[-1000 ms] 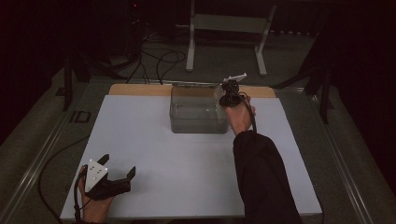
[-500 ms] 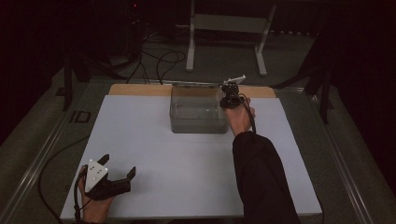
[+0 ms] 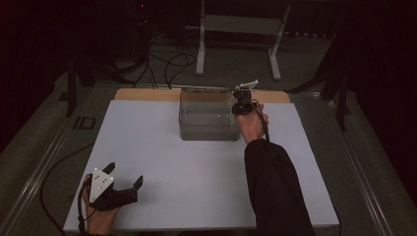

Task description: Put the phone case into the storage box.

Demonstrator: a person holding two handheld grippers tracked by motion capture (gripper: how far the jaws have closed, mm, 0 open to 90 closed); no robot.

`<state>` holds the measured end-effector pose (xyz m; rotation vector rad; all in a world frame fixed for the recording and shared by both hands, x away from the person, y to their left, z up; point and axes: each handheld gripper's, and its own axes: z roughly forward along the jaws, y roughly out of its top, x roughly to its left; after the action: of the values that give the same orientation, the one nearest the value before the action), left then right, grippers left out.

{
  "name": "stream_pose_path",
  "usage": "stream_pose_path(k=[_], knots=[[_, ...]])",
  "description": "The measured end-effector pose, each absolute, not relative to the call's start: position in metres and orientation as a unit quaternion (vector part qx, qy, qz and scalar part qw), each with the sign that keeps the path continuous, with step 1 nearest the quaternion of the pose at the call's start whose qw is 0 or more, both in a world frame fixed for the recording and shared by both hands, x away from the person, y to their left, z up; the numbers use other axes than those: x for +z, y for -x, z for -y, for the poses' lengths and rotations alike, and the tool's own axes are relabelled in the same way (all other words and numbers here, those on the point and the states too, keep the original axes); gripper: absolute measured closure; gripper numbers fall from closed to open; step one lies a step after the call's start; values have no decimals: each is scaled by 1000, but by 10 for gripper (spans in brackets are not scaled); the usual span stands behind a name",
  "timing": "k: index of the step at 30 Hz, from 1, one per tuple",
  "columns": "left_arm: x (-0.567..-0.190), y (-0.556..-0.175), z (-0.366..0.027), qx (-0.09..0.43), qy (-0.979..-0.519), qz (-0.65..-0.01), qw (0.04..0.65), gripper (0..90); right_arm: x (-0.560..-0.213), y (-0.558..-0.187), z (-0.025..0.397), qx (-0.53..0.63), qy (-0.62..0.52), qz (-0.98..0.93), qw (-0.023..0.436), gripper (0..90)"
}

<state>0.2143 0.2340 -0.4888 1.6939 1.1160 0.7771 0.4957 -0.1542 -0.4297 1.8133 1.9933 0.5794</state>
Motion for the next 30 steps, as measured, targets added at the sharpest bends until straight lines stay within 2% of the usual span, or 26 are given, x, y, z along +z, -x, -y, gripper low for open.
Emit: stream_pose_path(k=[13, 30], knots=[[-489, -214, -233, 316, -690, -454, 467, 6, -431, -494, 145, 191, -630, -724, 207, 807], [-489, -214, -234, 314, -690, -454, 468, 6, -442, -500, 142, 168, -639, -722, 206, 807]])
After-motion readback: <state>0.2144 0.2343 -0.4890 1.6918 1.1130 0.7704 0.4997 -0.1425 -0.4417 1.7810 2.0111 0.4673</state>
